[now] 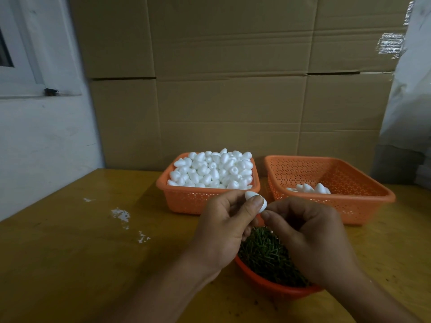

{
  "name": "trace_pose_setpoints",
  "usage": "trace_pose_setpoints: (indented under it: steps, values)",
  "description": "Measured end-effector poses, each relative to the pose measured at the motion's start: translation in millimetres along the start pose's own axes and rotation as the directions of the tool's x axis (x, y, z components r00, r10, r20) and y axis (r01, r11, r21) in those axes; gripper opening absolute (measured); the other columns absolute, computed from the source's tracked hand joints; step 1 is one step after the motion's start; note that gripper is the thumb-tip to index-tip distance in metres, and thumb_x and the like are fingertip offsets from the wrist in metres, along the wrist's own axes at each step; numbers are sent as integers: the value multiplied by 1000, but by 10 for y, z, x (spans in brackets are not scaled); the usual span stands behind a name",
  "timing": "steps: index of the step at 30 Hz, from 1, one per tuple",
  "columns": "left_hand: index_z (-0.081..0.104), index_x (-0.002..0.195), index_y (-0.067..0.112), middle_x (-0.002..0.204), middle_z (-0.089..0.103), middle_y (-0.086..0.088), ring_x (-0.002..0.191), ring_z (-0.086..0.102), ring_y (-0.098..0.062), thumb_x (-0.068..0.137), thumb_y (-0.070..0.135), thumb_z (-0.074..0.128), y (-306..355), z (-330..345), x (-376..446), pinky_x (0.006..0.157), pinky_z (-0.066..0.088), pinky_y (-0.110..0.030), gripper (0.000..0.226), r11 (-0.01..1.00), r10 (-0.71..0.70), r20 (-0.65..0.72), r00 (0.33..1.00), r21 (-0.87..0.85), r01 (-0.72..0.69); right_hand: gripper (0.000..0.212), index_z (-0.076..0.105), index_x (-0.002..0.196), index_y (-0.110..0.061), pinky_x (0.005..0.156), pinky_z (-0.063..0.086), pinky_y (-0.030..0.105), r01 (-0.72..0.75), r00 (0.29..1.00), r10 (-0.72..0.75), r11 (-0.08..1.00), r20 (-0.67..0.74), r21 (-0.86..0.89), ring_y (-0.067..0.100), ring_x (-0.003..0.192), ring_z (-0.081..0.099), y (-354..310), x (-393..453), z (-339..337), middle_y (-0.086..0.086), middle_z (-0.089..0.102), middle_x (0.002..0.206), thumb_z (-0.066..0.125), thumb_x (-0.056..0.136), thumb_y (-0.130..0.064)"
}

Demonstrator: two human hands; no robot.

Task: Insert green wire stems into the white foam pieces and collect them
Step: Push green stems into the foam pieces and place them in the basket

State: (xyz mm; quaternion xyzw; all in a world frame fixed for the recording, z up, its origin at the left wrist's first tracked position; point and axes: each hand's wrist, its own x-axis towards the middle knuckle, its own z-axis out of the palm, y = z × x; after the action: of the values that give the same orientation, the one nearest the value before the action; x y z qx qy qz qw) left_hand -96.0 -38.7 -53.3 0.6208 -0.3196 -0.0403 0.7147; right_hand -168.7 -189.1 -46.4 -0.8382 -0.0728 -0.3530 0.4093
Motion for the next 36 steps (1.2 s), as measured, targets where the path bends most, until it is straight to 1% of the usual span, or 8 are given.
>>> trace_pose_setpoints:
  steps: [3, 8, 14, 20, 24, 26, 31, 36]
  values:
    - [74, 87, 21, 65, 57, 7, 59, 50, -6, 90, 38, 64, 5, -12, -2, 55, 43, -18, 21, 999, 23, 17, 1000, 28, -24, 8, 77, 77, -28, 47, 42, 18, -10, 1000, 10, 1000, 11, 15, 10, 51, 60, -4, -7, 19, -7, 70, 63, 76, 84, -24]
    - [72, 87, 15, 63, 55, 5, 57, 49, -6, 89, 40, 64, 6, -10, 5, 53, 42, -17, 26, 1000, 9, 13, 1000, 17, -9, 9, 76, 75, -32, 48, 49, 29, -5, 1000, 4, 1000, 2, 31, 15, 54, 63, -26, -10, 21, -7, 71, 64, 74, 83, -29]
    - [70, 86, 14, 62, 55, 7, 57, 49, -6, 90, 44, 66, 0, -10, -4, 53, 42, -16, 30, 999, 26, 8, 1000, 33, -26, 12, 77, 75, -30, 50, 48, 25, -18, 1000, 17, 998, 19, 61, 15, 56, 63, -18, -9, 40, -6, 71, 65, 75, 85, -24]
    - [70, 82, 13, 62, 55, 4, 56, 50, -8, 88, 44, 65, -4, 13, -22, 52, 42, -18, 32, 999, 24, 6, 1000, 32, -24, 15, 77, 74, -27, 52, 47, 17, -61, 997, 53, 990, 63, 124, 10, 56, 65, 10, 17, 34, -6, 73, 67, 76, 85, -19]
    - [68, 85, 8, 64, 55, 1, 57, 50, -9, 90, 45, 63, 1, 14, -27, 52, 42, -19, 38, 1000, 20, 14, 1000, 22, -20, 16, 78, 75, -26, 56, 53, 32, -62, 997, 54, 988, 58, 144, 14, 60, 68, 27, 25, 38, -5, 74, 69, 76, 86, -15]
    - [66, 86, 6, 65, 55, 0, 58, 50, -10, 92, 46, 61, -2, 8, -24, 53, 42, -20, 41, 999, 22, 27, 999, 36, -22, 17, 78, 75, -26, 60, 54, 34, -53, 997, 44, 988, 64, 146, 13, 62, 70, 26, 23, 41, -7, 75, 70, 75, 87, -14]
    - [65, 86, 10, 64, 54, 3, 59, 50, -9, 92, 45, 58, -13, -4, -20, 55, 43, -19, 36, 996, 30, 48, 998, 79, -34, 17, 77, 74, -25, 62, 55, 31, -42, 996, 29, 987, 85, 152, 13, 65, 71, 7, 17, 54, -8, 75, 70, 74, 88, -15]
    - [69, 86, 27, 61, 54, 0, 52, 48, -6, 91, 56, 59, -13, -1, -13, 49, 40, -18, 30, 997, 48, 43, 998, 50, -50, 16, 77, 73, -27, 58, 53, 23, -67, 997, 63, 989, 38, 132, 12, 61, 67, 4, 33, 45, -5, 74, 69, 75, 86, -17]
